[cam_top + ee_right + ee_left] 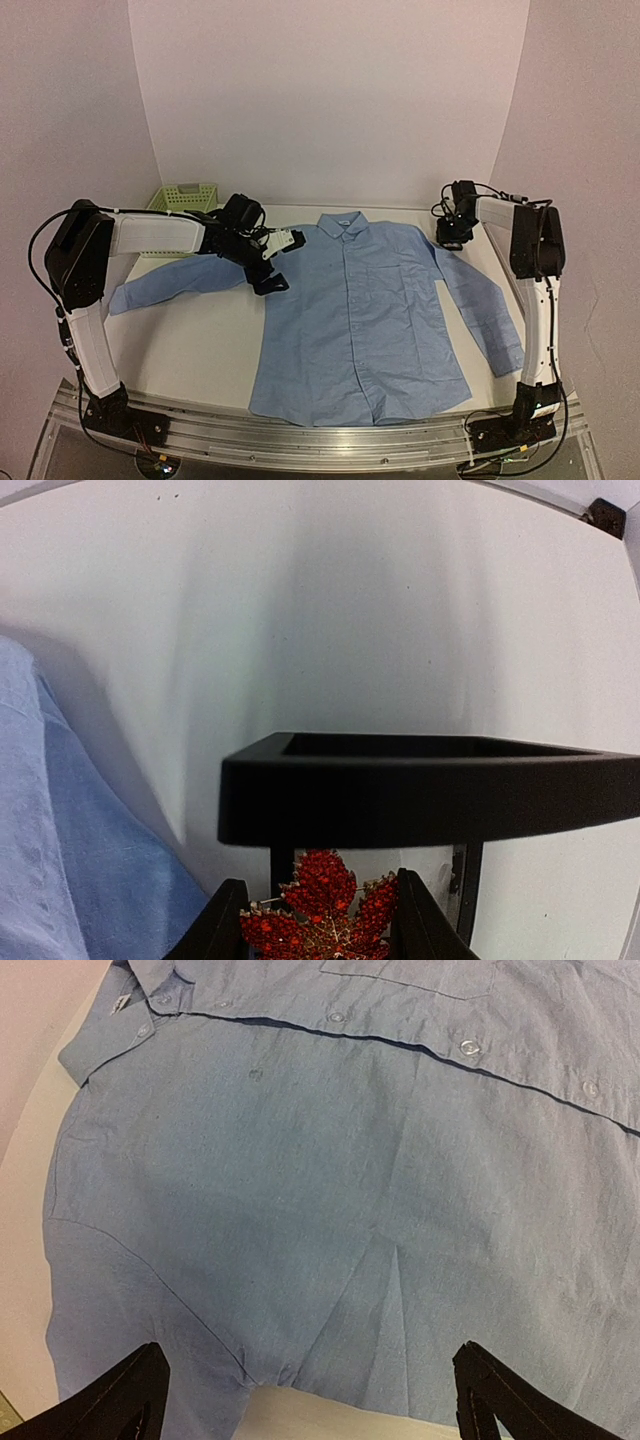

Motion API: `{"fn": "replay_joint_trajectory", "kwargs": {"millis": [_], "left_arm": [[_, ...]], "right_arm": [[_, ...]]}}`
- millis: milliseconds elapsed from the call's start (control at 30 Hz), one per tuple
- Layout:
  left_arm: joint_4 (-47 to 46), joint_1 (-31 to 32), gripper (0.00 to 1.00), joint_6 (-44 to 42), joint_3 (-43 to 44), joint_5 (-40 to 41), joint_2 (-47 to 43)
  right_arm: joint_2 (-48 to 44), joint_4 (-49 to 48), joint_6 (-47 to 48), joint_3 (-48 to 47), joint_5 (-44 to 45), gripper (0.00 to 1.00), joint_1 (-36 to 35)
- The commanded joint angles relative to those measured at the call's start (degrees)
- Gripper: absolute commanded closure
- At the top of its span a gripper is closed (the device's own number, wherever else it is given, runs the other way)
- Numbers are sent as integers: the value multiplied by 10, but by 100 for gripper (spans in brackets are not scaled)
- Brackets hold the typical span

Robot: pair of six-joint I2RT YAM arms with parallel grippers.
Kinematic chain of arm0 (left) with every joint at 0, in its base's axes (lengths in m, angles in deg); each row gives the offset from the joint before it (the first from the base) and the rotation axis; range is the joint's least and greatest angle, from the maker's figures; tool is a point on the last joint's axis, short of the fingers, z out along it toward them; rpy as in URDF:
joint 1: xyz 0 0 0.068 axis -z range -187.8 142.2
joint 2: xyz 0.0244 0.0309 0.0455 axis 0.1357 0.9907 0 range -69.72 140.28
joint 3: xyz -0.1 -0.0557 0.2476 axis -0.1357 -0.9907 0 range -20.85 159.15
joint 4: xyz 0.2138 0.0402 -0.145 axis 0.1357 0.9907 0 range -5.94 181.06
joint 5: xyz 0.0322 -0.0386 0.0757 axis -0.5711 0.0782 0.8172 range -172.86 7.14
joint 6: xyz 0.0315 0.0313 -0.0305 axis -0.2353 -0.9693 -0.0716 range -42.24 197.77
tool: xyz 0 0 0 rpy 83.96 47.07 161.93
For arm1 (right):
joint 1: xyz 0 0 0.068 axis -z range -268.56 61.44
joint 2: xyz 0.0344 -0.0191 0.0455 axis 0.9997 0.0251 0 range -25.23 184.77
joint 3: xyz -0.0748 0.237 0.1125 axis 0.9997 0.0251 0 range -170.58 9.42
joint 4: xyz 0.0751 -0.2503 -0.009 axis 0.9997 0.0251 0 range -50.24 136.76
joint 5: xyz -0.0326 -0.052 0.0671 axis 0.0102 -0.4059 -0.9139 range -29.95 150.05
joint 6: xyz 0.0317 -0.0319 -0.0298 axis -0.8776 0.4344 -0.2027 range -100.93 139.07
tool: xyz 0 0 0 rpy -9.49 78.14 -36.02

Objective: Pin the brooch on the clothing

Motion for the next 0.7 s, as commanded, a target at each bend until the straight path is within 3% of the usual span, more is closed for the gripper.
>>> {"fn": "replay_joint_trajectory", "kwargs": {"millis": [0,333,467,667], "left_arm": [[0,-3,0,-6,15,7,4],[2,-11,1,-5,28,-9,-8],[14,-24,0,-20,48,-62,-24],[18,-33,1,-120,65,-190,-72]], "right_arm": [[-49,3,-7,7,-14,73,-1],[-163,9,21,69,-77,73,-23],[-256,14,58,150,-145,74,-49],[-370,13,77,200,-296,74,-140]]}}
